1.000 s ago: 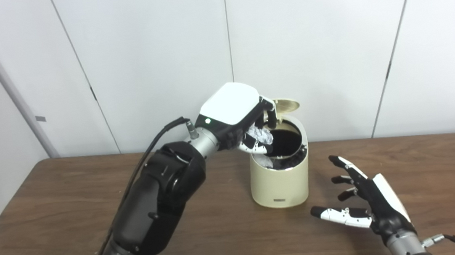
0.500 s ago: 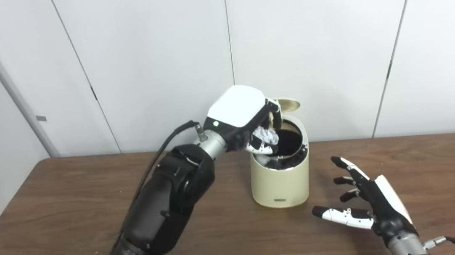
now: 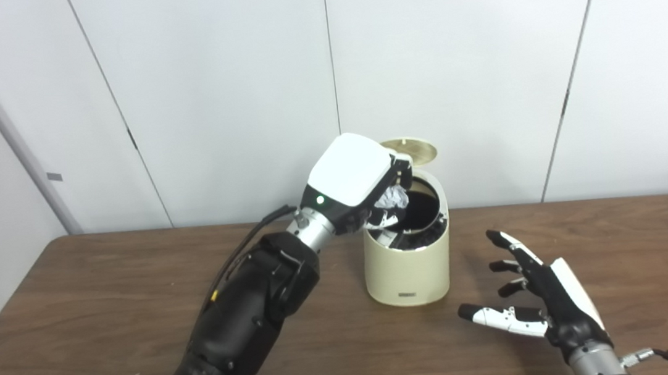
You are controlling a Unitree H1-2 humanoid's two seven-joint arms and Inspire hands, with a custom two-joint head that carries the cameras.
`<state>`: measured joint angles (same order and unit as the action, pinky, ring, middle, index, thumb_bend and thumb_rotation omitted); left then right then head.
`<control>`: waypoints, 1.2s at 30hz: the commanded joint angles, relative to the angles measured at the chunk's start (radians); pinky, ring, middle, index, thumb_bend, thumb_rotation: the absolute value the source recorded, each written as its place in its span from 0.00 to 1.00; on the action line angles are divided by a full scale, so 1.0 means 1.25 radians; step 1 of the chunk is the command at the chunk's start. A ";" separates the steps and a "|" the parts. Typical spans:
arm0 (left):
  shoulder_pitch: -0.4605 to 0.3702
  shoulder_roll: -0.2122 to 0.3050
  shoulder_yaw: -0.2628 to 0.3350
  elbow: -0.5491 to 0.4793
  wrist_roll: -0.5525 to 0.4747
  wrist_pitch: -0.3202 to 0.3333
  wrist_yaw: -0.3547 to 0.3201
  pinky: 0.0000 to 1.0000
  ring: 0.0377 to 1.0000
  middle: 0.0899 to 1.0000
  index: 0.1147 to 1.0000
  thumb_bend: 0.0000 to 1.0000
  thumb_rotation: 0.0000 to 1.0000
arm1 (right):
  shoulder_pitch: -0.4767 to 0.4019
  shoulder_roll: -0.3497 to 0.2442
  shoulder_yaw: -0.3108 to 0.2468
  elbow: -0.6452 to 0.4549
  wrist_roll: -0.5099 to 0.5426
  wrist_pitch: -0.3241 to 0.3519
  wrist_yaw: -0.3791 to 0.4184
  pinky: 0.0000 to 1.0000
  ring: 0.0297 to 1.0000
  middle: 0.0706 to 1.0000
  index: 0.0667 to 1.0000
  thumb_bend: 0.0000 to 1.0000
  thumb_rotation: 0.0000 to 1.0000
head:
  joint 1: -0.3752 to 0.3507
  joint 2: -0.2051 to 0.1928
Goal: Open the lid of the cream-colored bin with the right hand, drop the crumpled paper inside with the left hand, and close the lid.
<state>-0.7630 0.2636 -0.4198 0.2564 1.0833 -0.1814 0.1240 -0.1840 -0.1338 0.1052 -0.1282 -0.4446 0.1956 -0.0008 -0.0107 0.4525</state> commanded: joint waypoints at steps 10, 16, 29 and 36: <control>-0.037 -0.006 0.006 0.005 -0.019 -0.004 0.047 0.33 0.32 0.41 0.49 0.49 0.00 | -0.013 0.002 -0.003 -0.035 0.002 -0.022 -0.011 0.58 0.77 0.90 0.88 0.81 0.40 | -0.001 0.002; -0.040 -0.017 0.014 0.026 -0.072 -0.034 0.058 0.29 0.32 0.41 0.48 0.49 0.00 | -0.013 0.004 -0.002 -0.038 0.003 -0.012 -0.007 0.59 0.77 0.90 0.88 0.81 0.39 | -0.002 0.004; -0.036 -0.032 0.012 0.040 -0.130 -0.043 0.038 0.27 0.33 0.44 0.47 0.49 0.00 | -0.013 0.002 -0.002 -0.040 -0.002 -0.013 -0.008 0.58 0.78 0.91 0.89 0.82 0.41 | -0.005 0.008; -0.041 -0.028 0.001 0.059 -0.103 -0.041 0.051 0.32 0.35 0.46 0.44 0.50 0.00 | -0.014 -0.001 -0.003 -0.038 -0.001 -0.019 -0.010 0.57 0.78 0.91 0.89 0.81 0.40 | -0.006 0.011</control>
<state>-0.7596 0.2215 -0.4255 0.3460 0.9447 -0.2335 0.1571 -0.1799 -0.1316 0.1055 -0.1372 -0.4462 0.1964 -0.0007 -0.0169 0.4648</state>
